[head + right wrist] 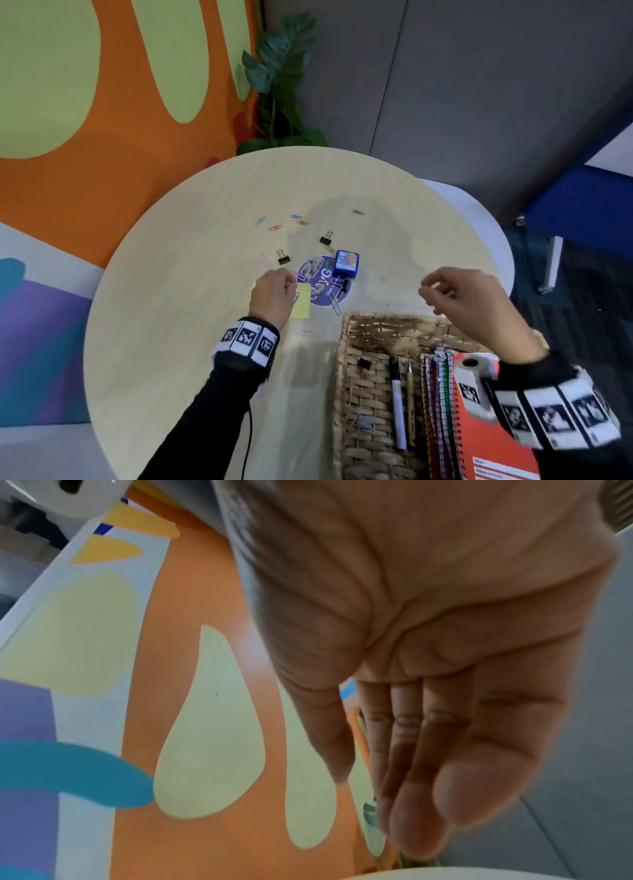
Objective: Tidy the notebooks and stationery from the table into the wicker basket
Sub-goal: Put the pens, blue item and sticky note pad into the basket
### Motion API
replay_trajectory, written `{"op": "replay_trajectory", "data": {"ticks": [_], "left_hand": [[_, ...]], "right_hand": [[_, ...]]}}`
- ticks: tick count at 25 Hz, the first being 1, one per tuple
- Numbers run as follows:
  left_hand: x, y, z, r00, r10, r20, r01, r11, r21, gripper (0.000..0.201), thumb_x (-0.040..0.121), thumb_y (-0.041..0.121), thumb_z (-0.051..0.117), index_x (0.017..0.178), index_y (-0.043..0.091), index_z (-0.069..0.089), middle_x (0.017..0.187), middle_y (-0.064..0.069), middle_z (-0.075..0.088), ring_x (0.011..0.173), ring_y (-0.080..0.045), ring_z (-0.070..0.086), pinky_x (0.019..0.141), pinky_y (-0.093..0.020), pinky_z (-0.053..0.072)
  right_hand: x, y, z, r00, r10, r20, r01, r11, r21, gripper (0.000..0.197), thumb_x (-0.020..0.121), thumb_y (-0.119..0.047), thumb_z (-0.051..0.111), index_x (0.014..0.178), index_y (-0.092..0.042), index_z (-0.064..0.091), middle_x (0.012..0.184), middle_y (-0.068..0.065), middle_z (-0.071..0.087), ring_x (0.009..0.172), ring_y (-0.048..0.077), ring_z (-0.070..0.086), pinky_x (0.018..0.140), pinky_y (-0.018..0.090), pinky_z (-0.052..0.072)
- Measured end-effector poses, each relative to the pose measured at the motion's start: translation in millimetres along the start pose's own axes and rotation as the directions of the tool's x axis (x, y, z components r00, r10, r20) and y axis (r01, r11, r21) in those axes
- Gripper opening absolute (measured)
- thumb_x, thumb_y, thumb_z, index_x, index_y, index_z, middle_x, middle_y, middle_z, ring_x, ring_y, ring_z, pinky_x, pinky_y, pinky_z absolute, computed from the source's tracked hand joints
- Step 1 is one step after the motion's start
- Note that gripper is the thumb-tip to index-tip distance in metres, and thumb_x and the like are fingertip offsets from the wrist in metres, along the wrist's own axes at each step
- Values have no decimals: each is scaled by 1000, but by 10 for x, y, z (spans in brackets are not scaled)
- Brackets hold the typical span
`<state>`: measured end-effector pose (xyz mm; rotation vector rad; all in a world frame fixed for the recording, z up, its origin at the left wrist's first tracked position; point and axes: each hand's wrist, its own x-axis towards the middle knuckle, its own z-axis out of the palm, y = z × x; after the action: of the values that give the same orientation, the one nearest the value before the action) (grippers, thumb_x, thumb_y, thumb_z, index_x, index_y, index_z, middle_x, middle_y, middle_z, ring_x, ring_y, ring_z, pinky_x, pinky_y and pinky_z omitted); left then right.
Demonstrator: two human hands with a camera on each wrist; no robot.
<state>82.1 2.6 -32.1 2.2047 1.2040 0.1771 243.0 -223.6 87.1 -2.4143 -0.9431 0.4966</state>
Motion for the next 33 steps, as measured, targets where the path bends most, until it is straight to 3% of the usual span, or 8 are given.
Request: {"op": "replay_trajectory", "data": {"ticks": [5,11,15,19,23,26,30,33], "left_hand": [[275,-190,399,970,-161,180,157,987,34,18,86,23,64,93,6,65,103,-13,69,93,-30,64,79,-34,52],[435,-207,535,954,-194,228,174,979,105,22,90,18,58,100,-1,64,108,-17,66,99,-34,63,79,-35,50],[417,-200,578,953,-155,261,79,957,280,23,94,11,48,113,1,55,122,-17,58,108,-30,60,87,-34,48],[382,-168,528,951,-118,285,1,926,378,30,90,0,48,120,3,49,128,-15,52,113,-27,58,91,-31,48],[278,-66,326,982,-84,172,50,979,195,22,97,9,37,109,5,55,110,-16,64,99,-34,62,79,-38,48],[137,33,129,997,-57,45,57,998,-13,18,96,16,46,99,7,60,96,-16,70,91,-35,63,72,-36,46],[-73,135,-52,1000,17,-1,-17,983,-182,6,89,10,58,89,11,63,85,-9,74,85,-26,67,69,-24,39],[-313,269,-163,993,116,23,-109,971,-211,14,86,3,57,85,13,66,85,-2,73,83,-19,66,71,-20,39]], "right_hand": [[905,-248,320,987,-70,147,101,971,-218,13,82,-28,61,85,-18,69,75,1,68,77,23,67,73,34,53],[1775,-247,1064,921,10,389,171,888,-428,38,85,-28,60,118,-10,54,119,12,60,105,29,58,85,37,48],[1996,-166,1465,869,61,492,242,814,-528,51,74,-27,71,114,-7,47,114,15,54,91,32,56,72,37,50],[2051,-213,1491,858,108,502,212,817,-537,41,71,-24,75,101,-3,55,105,17,64,75,29,55,63,31,46],[1729,-460,928,948,-51,315,172,913,-370,56,64,-31,79,102,-7,46,86,11,58,75,27,50,60,32,42],[1109,-435,422,952,-165,257,165,986,21,56,70,-26,78,109,-8,41,75,8,58,65,21,51,58,30,43],[241,-47,309,904,-137,406,90,987,132,30,94,-18,49,121,-11,39,100,6,58,75,5,50,63,11,40],[-144,275,687,933,-174,316,179,984,12,34,93,-14,46,127,-11,40,118,5,54,103,14,53,86,18,39]]}}
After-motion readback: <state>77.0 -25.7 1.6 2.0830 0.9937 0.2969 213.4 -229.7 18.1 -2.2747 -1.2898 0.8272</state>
